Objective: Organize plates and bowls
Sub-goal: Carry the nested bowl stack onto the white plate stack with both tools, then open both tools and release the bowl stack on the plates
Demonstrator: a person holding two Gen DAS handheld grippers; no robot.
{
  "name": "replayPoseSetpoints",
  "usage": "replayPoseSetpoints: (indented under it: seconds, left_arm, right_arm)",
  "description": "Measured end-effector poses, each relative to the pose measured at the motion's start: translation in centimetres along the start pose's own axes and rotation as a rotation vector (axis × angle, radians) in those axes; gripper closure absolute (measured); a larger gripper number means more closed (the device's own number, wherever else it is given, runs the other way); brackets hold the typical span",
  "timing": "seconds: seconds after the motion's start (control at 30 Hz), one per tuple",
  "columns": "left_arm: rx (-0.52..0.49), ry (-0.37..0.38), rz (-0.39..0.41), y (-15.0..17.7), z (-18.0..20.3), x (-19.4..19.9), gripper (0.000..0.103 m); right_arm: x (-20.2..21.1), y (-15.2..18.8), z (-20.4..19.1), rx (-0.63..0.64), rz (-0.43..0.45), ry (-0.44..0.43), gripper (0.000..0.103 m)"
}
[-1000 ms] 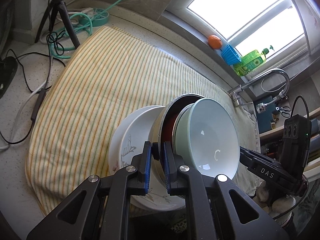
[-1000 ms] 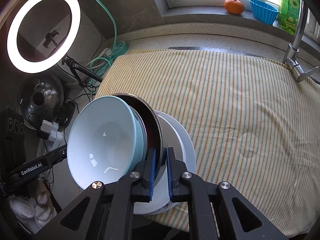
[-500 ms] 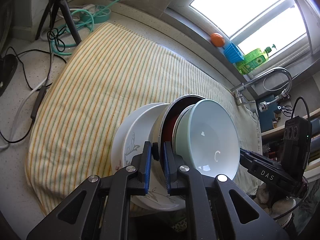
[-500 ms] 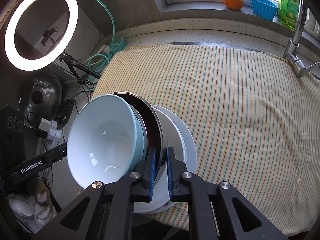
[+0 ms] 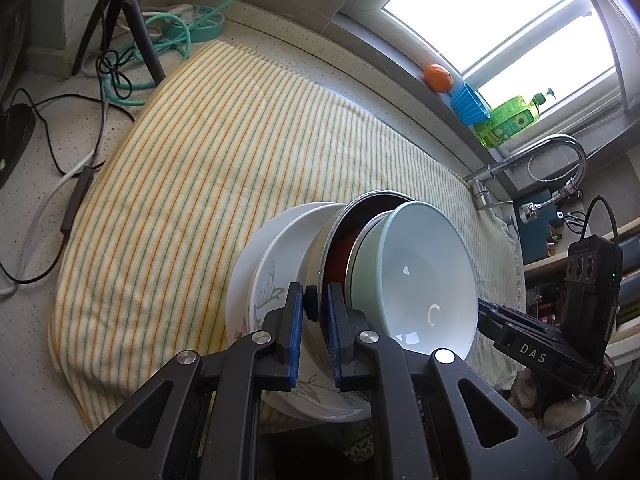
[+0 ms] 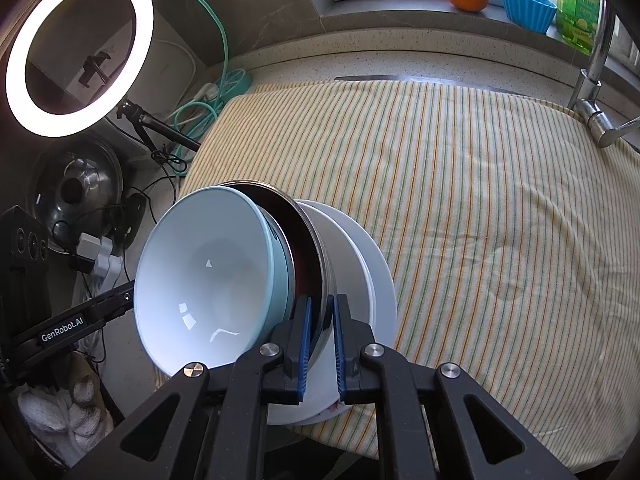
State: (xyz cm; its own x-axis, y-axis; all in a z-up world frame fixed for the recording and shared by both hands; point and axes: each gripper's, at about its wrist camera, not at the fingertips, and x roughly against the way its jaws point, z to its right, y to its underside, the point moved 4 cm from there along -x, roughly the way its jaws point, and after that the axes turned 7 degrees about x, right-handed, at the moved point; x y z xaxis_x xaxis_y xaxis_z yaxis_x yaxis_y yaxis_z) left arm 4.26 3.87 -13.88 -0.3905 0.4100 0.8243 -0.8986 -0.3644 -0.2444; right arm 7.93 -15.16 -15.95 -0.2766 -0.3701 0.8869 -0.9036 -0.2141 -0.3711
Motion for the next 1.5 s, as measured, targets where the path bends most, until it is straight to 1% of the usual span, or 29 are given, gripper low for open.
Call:
replayPoseSetpoints:
  seconds: [0.17, 0.3, 0.63, 0.7, 0.93, 1.1, 1.27, 1.33, 1.37, 1.4, 1.43, 1.5]
  left_arm:
    - [-0.004, -0.002, -0.002, 0.1, 0.1, 0.0, 0.093]
    - [-0.009, 0.002, 0.005, 0.0, 0.2, 0.3, 0.093]
    - [-0.033, -0.012, 0.024, 0.2, 0.1, 0.9, 0.092]
    - [-0.046, -0.021, 0.033, 0.3, 0.1, 1.1, 0.09]
    - [-0.074, -0.041, 0.065, 0.4, 0.1, 2.2, 0.089]
    - [-0.085, -0.05, 0.08, 0.5, -0.3, 3.0, 0.09]
    - [-0.117, -0.067, 0.097, 1.0, -0.3, 3.8, 0.089]
    - [-0.134, -0.076, 0.105, 1.2, -0.3, 4.1, 0.086]
    - [-0.143, -0.078, 0.109, 1.3, -0.3, 4.2, 0.082]
    - [-0.152, -0.083, 0.115, 1.4, -0.2, 4.3, 0.081]
    - [-0.162, -0.089, 0.12, 1.5, -0.2, 4.4, 0.081]
    - [-0.176, -0.093, 0.126, 1.8, -0.1, 4.6, 0.081]
  right_arm:
    - [0.0, 0.0, 0.0, 0.001, 0.001, 0.0, 0.093]
    - [0.1, 0.1, -0.1, 0.011, 0.006, 0.005, 0.091]
    - [1.4, -0.1, -0.1, 0.013, 0.045, 0.024, 0.091]
    - [1.7, 0.1, -0.2, 0.016, 0.054, 0.03, 0.091]
    - [2.9, 0.6, -0.5, 0.02, 0.094, 0.062, 0.089]
    - [3.7, 1.2, -0.6, 0.012, 0.123, 0.083, 0.082]
    - [4.3, 1.7, -1.0, -0.001, 0.154, 0.102, 0.08]
    - [4.6, 1.9, -1.2, -0.003, 0.168, 0.111, 0.077]
    - [4.8, 2.1, -1.3, -0.007, 0.176, 0.115, 0.074]
    - [4.9, 2.2, -1.4, -0.01, 0.183, 0.117, 0.07]
    - [5.1, 2.3, -1.5, -0.013, 0.191, 0.119, 0.068]
    - [5.3, 2.7, -1.6, -0.014, 0.2, 0.133, 0.067]
